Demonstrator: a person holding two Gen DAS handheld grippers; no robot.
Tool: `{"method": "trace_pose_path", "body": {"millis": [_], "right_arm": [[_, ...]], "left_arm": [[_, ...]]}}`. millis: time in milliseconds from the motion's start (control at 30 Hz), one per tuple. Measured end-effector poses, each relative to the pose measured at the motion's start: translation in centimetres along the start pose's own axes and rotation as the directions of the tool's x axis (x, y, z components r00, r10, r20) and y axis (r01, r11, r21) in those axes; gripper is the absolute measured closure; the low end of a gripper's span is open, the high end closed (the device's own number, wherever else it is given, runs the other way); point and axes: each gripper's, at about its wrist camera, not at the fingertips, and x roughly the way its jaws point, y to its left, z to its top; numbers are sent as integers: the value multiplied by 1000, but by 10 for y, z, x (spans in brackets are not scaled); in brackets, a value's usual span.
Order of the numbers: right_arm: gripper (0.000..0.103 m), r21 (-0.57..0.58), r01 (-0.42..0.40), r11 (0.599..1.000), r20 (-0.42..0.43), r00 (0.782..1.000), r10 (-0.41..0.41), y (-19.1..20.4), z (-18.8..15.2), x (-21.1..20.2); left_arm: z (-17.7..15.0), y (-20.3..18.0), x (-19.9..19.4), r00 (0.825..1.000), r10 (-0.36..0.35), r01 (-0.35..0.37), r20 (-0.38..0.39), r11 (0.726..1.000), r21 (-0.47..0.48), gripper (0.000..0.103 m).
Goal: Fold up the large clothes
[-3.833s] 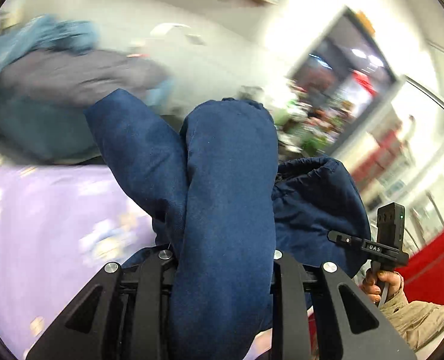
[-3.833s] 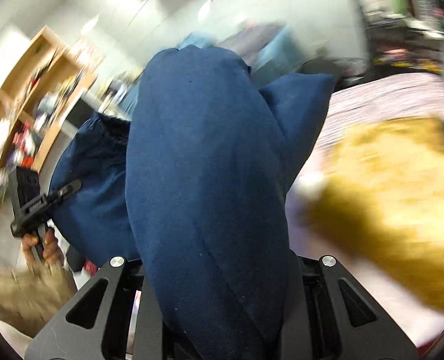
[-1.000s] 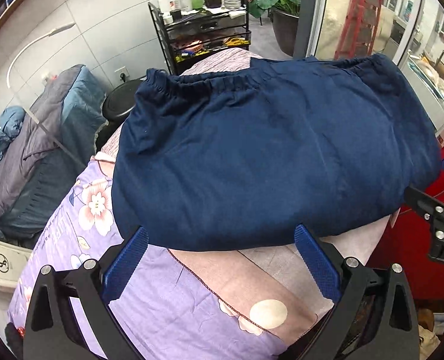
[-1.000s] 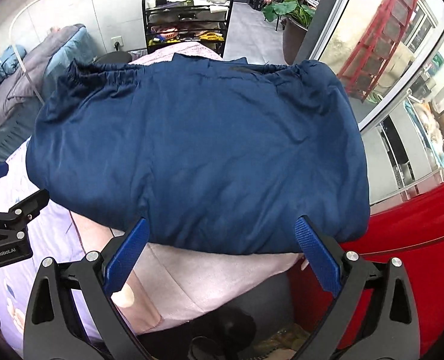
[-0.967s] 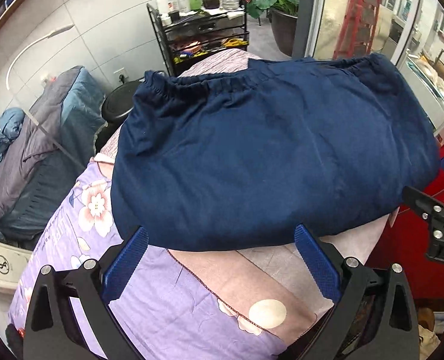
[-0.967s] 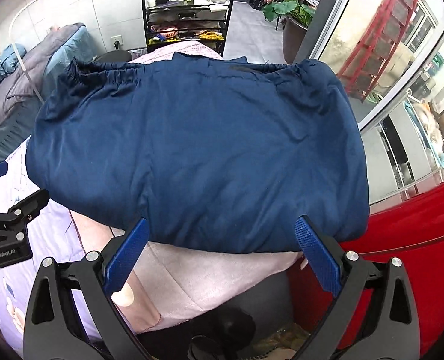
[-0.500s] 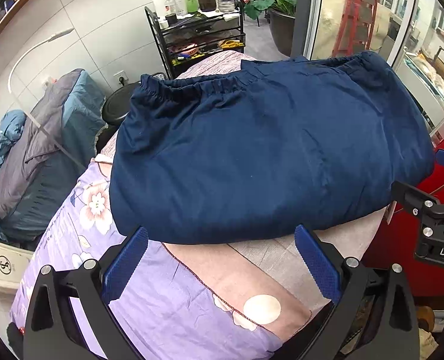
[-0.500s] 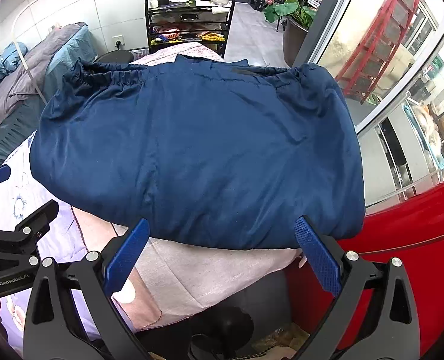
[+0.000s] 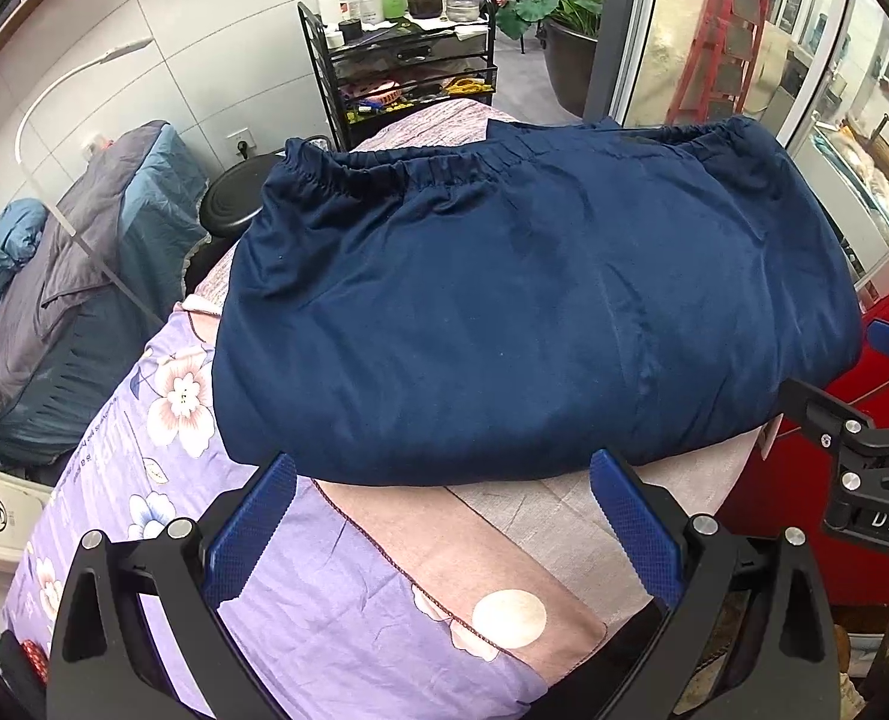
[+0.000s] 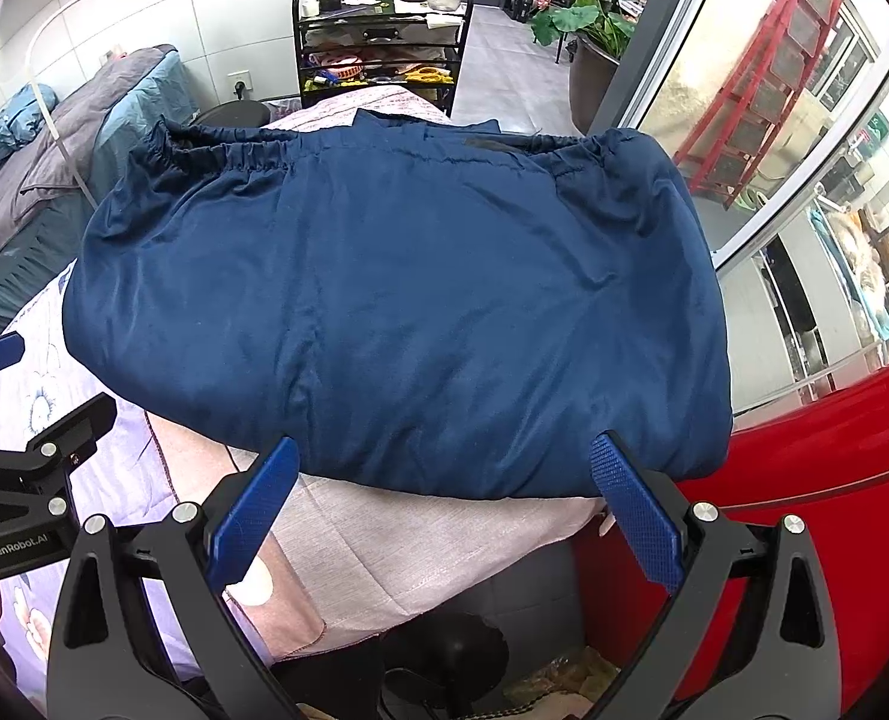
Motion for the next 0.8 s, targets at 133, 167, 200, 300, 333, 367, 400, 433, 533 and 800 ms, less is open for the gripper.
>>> {"method": "trace_pose_path", "body": {"millis": [133, 167, 200, 300, 333, 367, 400, 433, 533, 800], "right_arm": [[7, -1, 0, 1000, -2, 1000, 0, 0, 0, 0], [7, -1, 0, 1000, -3, 1000, 0, 0, -1, 0], [7, -3, -1, 1000, -3, 1000, 1, 0, -1, 0], [7, -4, -1, 1000, -4, 1000, 1, 0, 0, 1], [7, -4, -1, 1000, -5, 1000, 1, 0, 0, 0], [7, -4, 0, 1000, -4, 1000, 0, 0, 0, 0], [7, -3, 0, 1000, -4, 1000, 0, 0, 0, 0], [7, -3, 0, 1000, -5, 1000, 0, 0, 0, 0], [7, -6, 0, 1000, -5, 1000, 0, 0, 0, 0], [7, -15, -4, 1000, -6, 1000, 4, 1, 3, 4]], "left_arm": [[0, 1, 2, 1000, 6, -6, -6, 1000, 2, 6], [0, 1, 3, 1000, 7, -7, -9, 1000, 1, 6], [0, 1, 3, 1000, 7, -7, -10, 1000, 0, 6], [1, 2, 5, 1000, 6, -6, -15, 1000, -2, 6], [2, 3, 5, 1000, 8, -8, -16, 1000, -4, 6], [2, 3, 6, 1000, 10, -10, -17, 1000, -6, 6], [3, 4, 7, 1000, 10, -11, -19, 1000, -8, 6], [3, 4, 7, 1000, 10, -10, -20, 1000, -10, 6], [2, 5, 7, 1000, 8, -8, -19, 1000, -10, 6], [5, 8, 6, 1000, -18, 17, -7, 999, -38, 6]]}}
